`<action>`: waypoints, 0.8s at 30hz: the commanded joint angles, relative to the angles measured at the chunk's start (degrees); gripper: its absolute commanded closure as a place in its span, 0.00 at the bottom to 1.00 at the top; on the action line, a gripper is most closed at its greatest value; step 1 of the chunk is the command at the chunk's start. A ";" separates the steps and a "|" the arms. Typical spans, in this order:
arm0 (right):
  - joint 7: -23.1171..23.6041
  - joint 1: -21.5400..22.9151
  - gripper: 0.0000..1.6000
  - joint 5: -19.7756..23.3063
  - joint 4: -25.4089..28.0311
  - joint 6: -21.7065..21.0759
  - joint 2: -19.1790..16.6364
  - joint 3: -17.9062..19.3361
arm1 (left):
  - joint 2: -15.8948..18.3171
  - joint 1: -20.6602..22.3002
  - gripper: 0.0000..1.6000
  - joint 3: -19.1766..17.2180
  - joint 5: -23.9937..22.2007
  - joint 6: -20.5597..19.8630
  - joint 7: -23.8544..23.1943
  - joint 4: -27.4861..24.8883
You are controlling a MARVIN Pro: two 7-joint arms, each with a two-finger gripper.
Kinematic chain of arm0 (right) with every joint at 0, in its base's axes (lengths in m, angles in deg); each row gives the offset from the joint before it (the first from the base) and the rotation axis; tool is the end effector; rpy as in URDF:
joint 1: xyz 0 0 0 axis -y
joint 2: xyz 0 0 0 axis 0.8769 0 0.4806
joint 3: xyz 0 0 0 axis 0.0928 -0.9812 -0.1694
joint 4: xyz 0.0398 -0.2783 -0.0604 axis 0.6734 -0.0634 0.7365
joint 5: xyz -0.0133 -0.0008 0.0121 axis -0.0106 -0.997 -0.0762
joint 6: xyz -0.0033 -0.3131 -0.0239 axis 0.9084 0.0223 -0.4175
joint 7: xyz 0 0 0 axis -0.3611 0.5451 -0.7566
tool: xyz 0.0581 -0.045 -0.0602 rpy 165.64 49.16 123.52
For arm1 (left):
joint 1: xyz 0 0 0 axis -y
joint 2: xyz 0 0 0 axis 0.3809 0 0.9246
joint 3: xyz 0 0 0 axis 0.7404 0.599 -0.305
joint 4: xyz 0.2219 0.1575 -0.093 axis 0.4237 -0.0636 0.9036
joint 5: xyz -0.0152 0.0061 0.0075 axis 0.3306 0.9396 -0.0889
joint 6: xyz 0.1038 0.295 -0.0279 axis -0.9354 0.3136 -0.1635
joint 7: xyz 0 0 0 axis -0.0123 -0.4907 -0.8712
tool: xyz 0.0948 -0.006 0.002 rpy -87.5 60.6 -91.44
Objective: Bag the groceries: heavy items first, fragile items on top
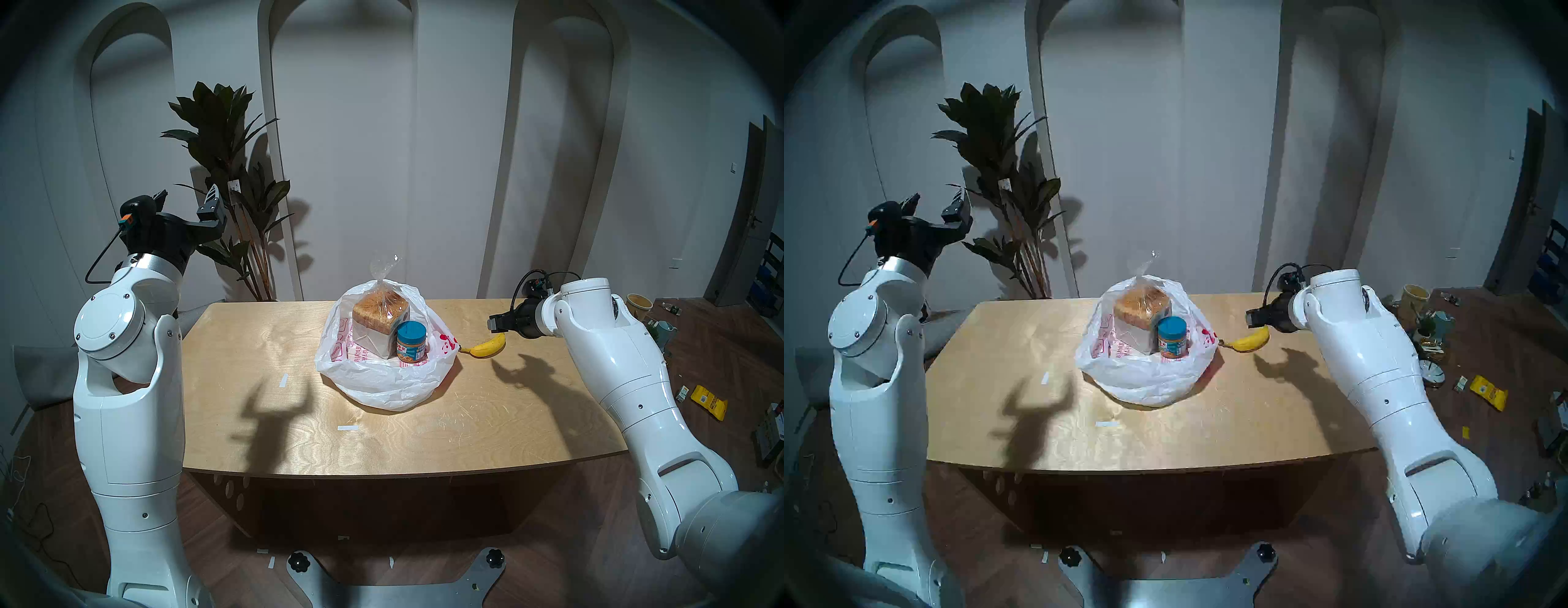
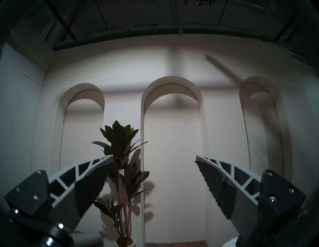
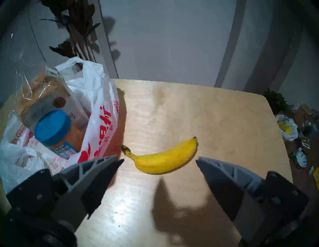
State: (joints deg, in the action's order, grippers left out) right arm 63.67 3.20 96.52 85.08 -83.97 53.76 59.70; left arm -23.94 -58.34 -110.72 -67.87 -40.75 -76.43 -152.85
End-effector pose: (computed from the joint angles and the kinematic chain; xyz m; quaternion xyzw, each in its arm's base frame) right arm 0.5311 -0.0871 -0.2052 -0.9022 -0.0768 -0.4204 0.0578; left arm 0.3918 0.1240 -0.0403 -0.5490 -0.0207 -0.8335 0.0598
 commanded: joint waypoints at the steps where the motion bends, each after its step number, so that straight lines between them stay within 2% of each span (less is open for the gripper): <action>1: -4.00 -0.95 0.00 0.63 4.25 0.15 1.90 3.63 | 0.15 0.75 0.00 0.19 -0.13 -0.03 -0.15 -1.49; 12: -13.40 -5.40 0.00 1.18 6.02 0.15 5.47 9.62 | 0.09 0.77 0.00 0.23 -0.06 -0.97 -0.07 -2.05; 17: -16.85 -6.18 0.00 1.55 6.26 0.15 8.25 11.05 | 0.08 0.76 0.00 0.24 -0.06 -1.24 -0.07 -2.24; 18: -18.54 -6.33 0.00 1.86 6.20 0.15 10.03 11.55 | 0.07 0.75 0.00 0.24 -0.06 -1.39 -0.06 -2.34; 22: -20.87 -6.21 0.00 2.28 6.10 0.41 12.18 11.53 | 0.06 0.75 0.00 0.24 -0.06 -1.57 -0.06 -2.44; 24: -23.36 -6.05 0.00 2.76 5.68 0.94 14.43 11.43 | 0.05 0.74 0.00 0.24 -0.06 -1.78 -0.05 -2.56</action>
State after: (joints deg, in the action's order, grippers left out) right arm 44.28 -3.54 98.64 89.76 -83.96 62.22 70.76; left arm -24.03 -58.32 -110.56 -67.76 -42.61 -76.34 -154.05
